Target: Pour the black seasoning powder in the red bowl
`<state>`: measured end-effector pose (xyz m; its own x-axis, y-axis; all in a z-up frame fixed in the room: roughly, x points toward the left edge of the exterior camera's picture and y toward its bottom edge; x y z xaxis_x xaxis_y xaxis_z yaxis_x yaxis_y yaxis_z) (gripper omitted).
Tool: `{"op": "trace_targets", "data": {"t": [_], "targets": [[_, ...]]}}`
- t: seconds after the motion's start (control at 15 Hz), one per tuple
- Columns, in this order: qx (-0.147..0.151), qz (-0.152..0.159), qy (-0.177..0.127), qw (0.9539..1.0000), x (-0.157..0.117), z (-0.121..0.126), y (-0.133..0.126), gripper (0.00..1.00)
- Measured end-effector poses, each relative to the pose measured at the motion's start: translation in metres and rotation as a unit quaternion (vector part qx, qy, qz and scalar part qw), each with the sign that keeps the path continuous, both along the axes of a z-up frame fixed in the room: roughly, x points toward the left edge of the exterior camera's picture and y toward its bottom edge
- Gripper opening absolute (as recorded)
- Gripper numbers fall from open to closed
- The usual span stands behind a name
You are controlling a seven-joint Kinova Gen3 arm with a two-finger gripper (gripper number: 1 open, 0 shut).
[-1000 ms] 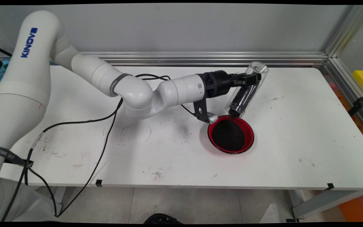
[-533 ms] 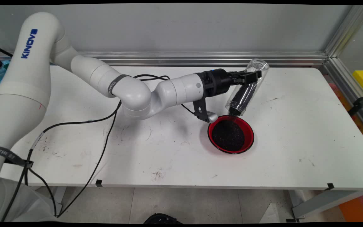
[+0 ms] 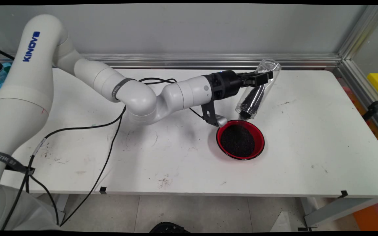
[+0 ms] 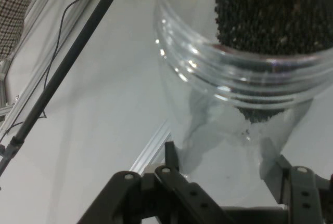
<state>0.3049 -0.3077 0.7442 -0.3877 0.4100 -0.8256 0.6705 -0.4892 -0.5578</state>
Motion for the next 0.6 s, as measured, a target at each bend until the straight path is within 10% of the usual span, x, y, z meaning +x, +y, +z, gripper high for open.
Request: {"op": "trace_targets", "data": {"t": [0.6], "targets": [[-0.003, 0.0, 0.004, 1.0, 0.0, 0.0003, -0.0002, 0.0]]}}
